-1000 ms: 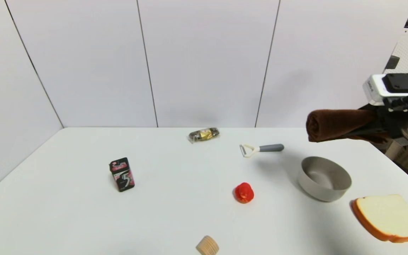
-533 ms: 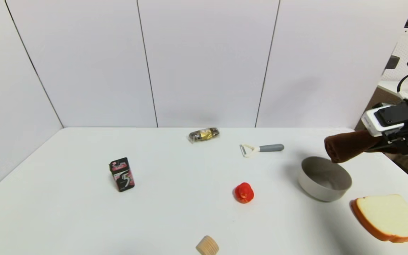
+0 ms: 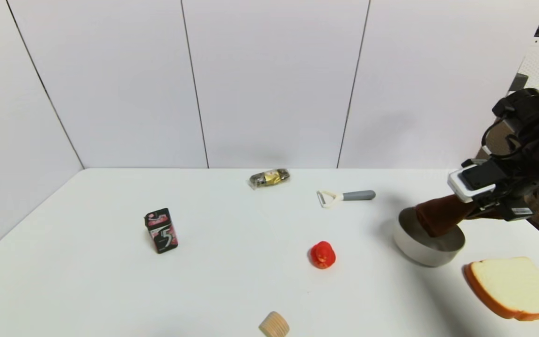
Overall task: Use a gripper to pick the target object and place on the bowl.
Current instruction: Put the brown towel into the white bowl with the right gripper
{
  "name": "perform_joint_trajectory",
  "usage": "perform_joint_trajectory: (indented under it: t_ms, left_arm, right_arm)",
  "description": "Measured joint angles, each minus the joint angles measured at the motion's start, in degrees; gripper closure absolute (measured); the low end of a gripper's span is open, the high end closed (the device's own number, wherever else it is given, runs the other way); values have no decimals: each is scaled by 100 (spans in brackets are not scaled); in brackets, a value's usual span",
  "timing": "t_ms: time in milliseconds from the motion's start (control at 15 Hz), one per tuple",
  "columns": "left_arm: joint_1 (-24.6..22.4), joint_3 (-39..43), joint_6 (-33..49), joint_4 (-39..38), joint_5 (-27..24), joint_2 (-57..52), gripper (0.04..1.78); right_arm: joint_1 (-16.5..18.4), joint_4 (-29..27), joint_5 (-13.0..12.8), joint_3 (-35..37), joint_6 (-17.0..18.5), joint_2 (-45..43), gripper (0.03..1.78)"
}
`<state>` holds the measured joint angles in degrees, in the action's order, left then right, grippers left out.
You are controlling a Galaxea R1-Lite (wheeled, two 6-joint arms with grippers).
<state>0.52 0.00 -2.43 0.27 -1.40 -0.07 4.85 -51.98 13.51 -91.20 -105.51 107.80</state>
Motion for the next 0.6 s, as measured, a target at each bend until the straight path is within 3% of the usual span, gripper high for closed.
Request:
perform_joint_trajectory:
  t_ms: [267, 600]
  left_arm:
    - [0, 0, -2, 2, 2, 0, 11]
    - [0, 0, -2, 0, 2, 0, 11]
  right_arm:
    - [-284, 234, -273, 121, 13, 102, 144]
    - [-417, 333, -808, 169, -11, 223, 144]
